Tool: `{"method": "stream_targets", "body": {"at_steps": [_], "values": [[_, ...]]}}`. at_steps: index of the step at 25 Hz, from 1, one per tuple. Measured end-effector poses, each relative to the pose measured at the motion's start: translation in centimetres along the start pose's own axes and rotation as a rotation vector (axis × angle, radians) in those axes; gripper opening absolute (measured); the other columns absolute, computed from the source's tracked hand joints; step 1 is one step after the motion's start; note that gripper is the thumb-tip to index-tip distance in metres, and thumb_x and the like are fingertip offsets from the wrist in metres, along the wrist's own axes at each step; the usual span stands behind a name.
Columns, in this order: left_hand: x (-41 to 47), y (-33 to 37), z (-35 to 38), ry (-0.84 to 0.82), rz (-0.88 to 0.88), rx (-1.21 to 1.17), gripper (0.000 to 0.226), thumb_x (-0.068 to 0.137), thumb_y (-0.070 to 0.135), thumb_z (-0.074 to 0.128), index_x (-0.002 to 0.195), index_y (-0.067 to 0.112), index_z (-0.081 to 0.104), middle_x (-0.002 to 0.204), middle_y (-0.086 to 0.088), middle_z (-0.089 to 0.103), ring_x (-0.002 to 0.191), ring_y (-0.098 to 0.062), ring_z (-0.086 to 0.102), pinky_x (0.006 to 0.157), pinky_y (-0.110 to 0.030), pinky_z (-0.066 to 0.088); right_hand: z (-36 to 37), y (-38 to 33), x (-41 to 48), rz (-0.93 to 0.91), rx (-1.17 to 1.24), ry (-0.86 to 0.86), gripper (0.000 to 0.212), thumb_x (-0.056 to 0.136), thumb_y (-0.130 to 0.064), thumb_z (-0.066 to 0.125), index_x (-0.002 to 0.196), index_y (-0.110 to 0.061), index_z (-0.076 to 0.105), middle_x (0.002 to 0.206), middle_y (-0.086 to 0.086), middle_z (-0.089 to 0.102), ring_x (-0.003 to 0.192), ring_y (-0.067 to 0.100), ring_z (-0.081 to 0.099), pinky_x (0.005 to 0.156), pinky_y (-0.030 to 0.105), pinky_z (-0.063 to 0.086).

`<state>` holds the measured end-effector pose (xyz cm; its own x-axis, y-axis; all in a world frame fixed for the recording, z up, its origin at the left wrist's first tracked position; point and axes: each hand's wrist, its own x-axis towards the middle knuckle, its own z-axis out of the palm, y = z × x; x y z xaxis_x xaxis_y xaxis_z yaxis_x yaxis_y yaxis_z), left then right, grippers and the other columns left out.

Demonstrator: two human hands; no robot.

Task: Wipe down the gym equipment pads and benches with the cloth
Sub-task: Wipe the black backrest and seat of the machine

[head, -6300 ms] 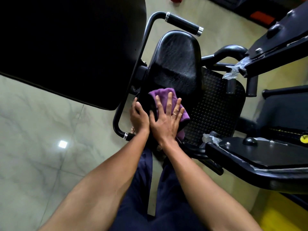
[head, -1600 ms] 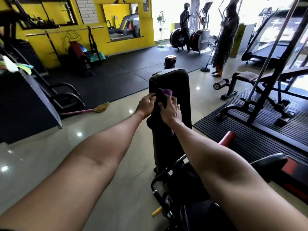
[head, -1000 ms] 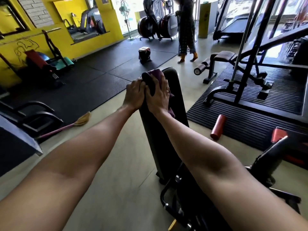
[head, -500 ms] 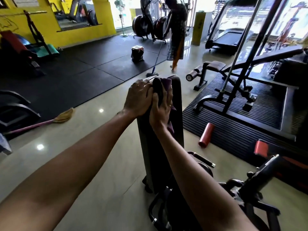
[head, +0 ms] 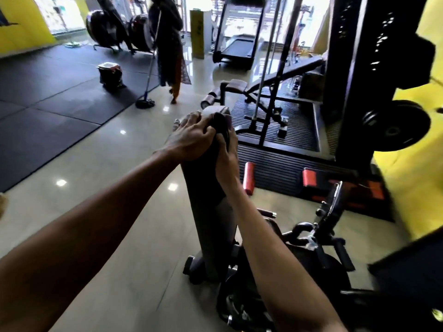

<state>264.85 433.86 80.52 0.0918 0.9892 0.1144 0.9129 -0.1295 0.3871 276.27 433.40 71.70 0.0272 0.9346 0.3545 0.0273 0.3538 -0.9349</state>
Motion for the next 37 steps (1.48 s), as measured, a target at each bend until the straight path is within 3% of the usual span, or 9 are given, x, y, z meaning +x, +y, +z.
{"method": "stream_targets", "body": {"at_steps": [5, 11, 14, 19, 26, 31, 34, 35, 37], "values": [[1.7, 0.1, -0.4, -0.057, 0.004, 0.006, 0.058, 0.099, 0.047, 0.027, 0.157, 0.043, 0.021, 0.167, -0.007, 0.016, 0.154, -0.025, 0.013, 0.124, -0.056, 0.003, -1.0, 0.4, 5.9, 0.228, -0.068, 0.114, 0.084, 0.082, -0.077, 0.047, 0.150, -0.028, 0.044, 0.147, 0.006, 0.055, 0.134, 0.024, 0.053, 0.116, 0.050, 0.038], [3.8, -0.1, -1.1, -0.134, 0.011, 0.003, 0.067, 0.093, 0.053, 0.024, 0.158, 0.042, 0.019, 0.169, -0.006, 0.012, 0.155, -0.024, 0.011, 0.123, -0.060, 0.003, -0.6, 0.4, 2.0, 0.223, 0.013, 0.027, 0.066, 0.090, -0.072, 0.046, 0.151, -0.050, 0.034, 0.151, -0.004, 0.052, 0.135, 0.017, 0.052, 0.114, 0.044, 0.040], [5.2, 0.0, -1.0, -0.155, 0.014, -0.002, 0.070, 0.091, 0.056, 0.021, 0.159, 0.040, 0.020, 0.169, -0.005, 0.014, 0.155, -0.023, 0.011, 0.122, -0.060, 0.004, -1.1, 0.2, 5.1, 0.191, 0.004, 0.044, 0.061, 0.090, -0.065, 0.051, 0.147, -0.043, 0.043, 0.142, -0.001, 0.060, 0.128, 0.017, 0.058, 0.111, 0.042, 0.045], [7.0, 0.0, -0.7, -0.181, 0.000, -0.008, 0.079, 0.079, 0.063, 0.017, 0.157, 0.048, 0.018, 0.169, 0.000, 0.017, 0.155, -0.022, 0.014, 0.122, -0.060, 0.010, -1.8, 1.8, 12.0, 0.311, 0.012, 0.074, 0.068, 0.075, -0.065, 0.059, 0.128, -0.023, 0.067, 0.121, 0.005, 0.073, 0.116, 0.022, 0.067, 0.110, 0.049, 0.046], [7.5, -0.3, -0.4, -0.174, 0.024, -0.004, 0.076, 0.083, 0.060, 0.017, 0.157, 0.045, 0.017, 0.169, -0.004, 0.016, 0.154, -0.028, 0.018, 0.122, -0.059, 0.009, -1.4, 3.3, 10.5, 0.264, 0.075, 0.070, 0.061, 0.092, -0.073, 0.049, 0.137, -0.034, 0.059, 0.144, 0.003, 0.058, 0.135, 0.020, 0.054, 0.118, 0.048, 0.038], [7.1, -0.1, -0.5, -0.149, 0.027, 0.020, 0.062, 0.096, 0.057, 0.022, 0.158, 0.046, 0.016, 0.170, -0.001, 0.011, 0.155, -0.026, 0.016, 0.123, -0.058, 0.008, -3.1, 11.2, 13.5, 0.427, 0.053, 0.067, 0.080, 0.076, -0.086, 0.054, 0.127, -0.027, 0.070, 0.126, 0.002, 0.071, 0.122, 0.021, 0.062, 0.115, 0.049, 0.041], [6.7, 0.2, -0.5, -0.145, 0.019, 0.016, 0.059, 0.100, 0.058, 0.022, 0.158, 0.045, 0.019, 0.170, -0.001, 0.013, 0.155, -0.026, 0.015, 0.123, -0.057, 0.006, -3.3, 14.1, 11.6, 0.553, 0.012, 0.138, 0.106, 0.058, -0.101, 0.052, 0.131, -0.026, 0.068, 0.135, 0.000, 0.067, 0.130, 0.019, 0.058, 0.119, 0.047, 0.038], [6.6, 0.3, -0.6, -0.145, 0.016, 0.011, 0.059, 0.101, 0.058, 0.022, 0.158, 0.044, 0.019, 0.169, -0.001, 0.013, 0.155, -0.026, 0.015, 0.123, -0.057, 0.005, -3.4, 14.5, 11.0, 0.594, 0.031, 0.158, 0.104, 0.062, -0.099, 0.052, 0.131, -0.023, 0.068, 0.136, -0.001, 0.066, 0.130, 0.017, 0.057, 0.119, 0.043, 0.038], [6.5, 0.4, -0.8, -0.146, 0.012, 0.009, 0.059, 0.101, 0.059, 0.022, 0.158, 0.043, 0.020, 0.169, -0.002, 0.014, 0.155, -0.026, 0.015, 0.123, -0.057, 0.004, -4.1, 14.2, 9.7, 0.608, 0.089, 0.138, 0.076, 0.084, -0.081, 0.050, 0.119, -0.017, 0.069, 0.123, -0.006, 0.069, 0.116, 0.010, 0.063, 0.112, 0.036, 0.043]]}}
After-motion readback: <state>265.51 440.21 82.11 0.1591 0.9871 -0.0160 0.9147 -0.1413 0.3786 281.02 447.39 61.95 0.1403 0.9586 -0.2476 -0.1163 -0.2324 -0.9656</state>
